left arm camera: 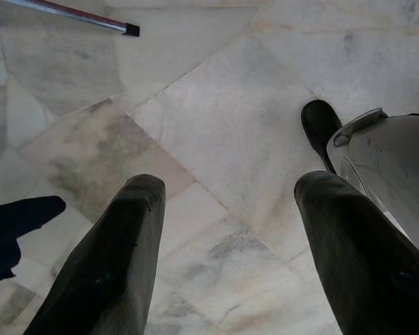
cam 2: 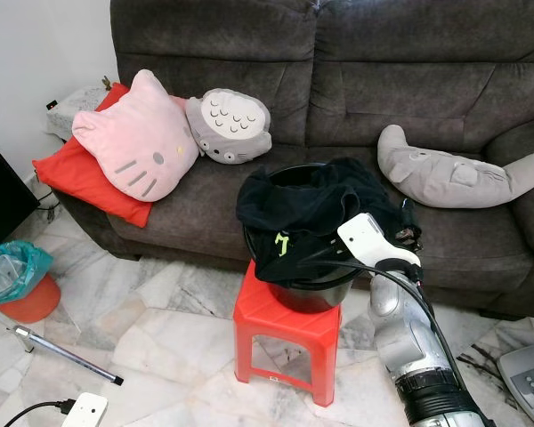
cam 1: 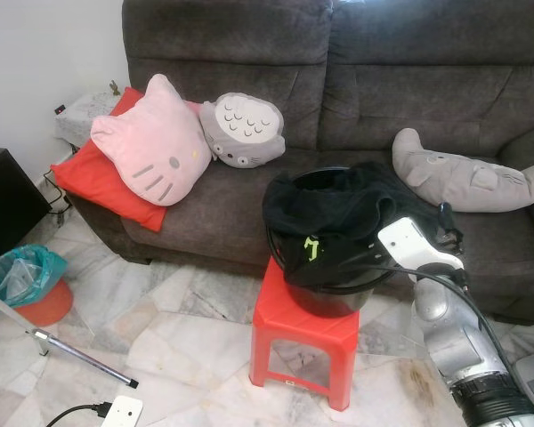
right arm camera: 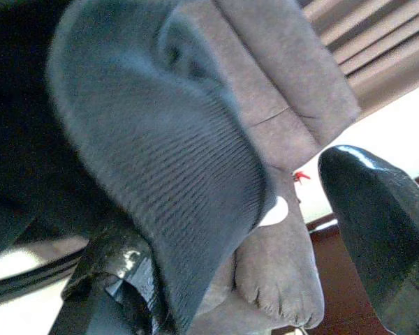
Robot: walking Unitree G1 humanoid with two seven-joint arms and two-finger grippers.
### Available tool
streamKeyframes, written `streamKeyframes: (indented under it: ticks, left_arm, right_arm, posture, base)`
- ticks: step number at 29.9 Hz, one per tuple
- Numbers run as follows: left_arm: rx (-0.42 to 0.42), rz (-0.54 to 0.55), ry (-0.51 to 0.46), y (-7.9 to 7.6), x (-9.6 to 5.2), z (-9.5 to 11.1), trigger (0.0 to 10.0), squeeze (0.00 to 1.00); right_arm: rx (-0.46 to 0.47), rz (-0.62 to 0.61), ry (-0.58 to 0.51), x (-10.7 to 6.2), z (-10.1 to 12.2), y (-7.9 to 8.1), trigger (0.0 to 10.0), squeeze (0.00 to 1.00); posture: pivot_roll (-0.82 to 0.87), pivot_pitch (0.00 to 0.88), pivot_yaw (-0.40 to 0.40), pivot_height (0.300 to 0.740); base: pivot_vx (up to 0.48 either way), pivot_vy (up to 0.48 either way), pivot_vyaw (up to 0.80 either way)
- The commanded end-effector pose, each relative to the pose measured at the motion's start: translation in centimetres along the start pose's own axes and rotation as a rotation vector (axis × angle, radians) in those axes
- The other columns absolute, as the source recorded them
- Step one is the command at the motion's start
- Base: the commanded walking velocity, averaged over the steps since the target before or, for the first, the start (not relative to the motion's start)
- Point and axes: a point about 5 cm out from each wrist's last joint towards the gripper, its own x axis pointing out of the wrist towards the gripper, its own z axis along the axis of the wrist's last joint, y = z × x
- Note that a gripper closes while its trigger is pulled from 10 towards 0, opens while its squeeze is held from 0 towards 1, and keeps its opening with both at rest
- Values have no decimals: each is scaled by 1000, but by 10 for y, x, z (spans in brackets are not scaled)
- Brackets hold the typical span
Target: Hang hanger
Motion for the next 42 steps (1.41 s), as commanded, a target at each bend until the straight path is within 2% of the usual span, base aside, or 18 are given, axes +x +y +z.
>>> streamKeyframes:
  ticks: [1, 11, 15, 16, 17, 18, 42]
  left_arm:
    - [0, 17, 4, 5, -1, -1, 10000, 0]
    - [1, 19, 4, 5, -1, -2, 10000, 0]
    - [1, 18, 4, 6, -1, -2, 10000, 0]
    - [1, 18, 4, 6, -1, -2, 10000, 0]
    - [1, 18, 4, 6, -1, -2, 10000, 0]
    - [1, 18, 4, 5, -1, -2, 10000, 0]
    - [4, 20, 6, 6, -1, -2, 10000, 0]
  right_arm:
    - [-10, -15, -8, 5, 5, -5, 10000, 0]
    - [-14, -48, -87, 14, 20, -14, 10000, 0]
    - [-14, -35, -71, 15, 19, -11, 10000, 0]
    - [-13, -31, -70, 15, 18, -10, 8824, 0]
    - [-12, -26, -68, 14, 18, -8, 1765, 0]
    - [-10, -18, -69, 14, 17, -7, 0, 0]
    - [-2, 20, -88, 12, 21, 2, 0, 0]
  posture:
    - [-181, 0, 93, 740]
    - [-179, 0, 95, 740]
    - [-177, 0, 94, 740]
    - [-178, 0, 95, 740]
    - [-178, 0, 95, 740]
    - [-178, 0, 95, 740]
    - [-176, 0, 97, 740]
  base:
    - [0, 0, 0]
    - [0, 0, 0]
    - [0, 0, 0]
    - [0, 0, 0]
    - [0, 0, 0]
    - [0, 0, 0]
    - [0, 0, 0]
